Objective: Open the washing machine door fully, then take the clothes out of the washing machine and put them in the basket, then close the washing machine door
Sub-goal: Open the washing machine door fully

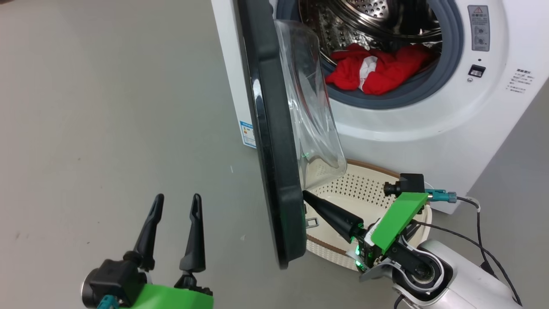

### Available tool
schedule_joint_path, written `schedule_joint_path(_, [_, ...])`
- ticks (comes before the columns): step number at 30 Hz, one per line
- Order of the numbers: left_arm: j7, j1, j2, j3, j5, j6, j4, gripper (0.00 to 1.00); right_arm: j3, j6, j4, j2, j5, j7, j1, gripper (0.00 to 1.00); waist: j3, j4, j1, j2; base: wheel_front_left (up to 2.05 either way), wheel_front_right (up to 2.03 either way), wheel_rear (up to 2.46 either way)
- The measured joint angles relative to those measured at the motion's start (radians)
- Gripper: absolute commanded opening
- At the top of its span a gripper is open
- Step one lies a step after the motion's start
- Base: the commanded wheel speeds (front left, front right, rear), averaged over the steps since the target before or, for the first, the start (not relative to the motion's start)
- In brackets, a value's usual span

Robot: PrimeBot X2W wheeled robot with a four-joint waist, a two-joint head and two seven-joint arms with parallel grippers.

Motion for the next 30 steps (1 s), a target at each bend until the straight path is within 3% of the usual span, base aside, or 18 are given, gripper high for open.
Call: schedule_joint_path(30, [0.000,0.039,0.003,0.004,-0.012,0.019,-0.036,1.00,0.232,0.000,-0.053,-0.077,0.156,-0.113,-0.148,0.00,0.030,0.049,0.0001,0.0000,0.00,0.00,0.00])
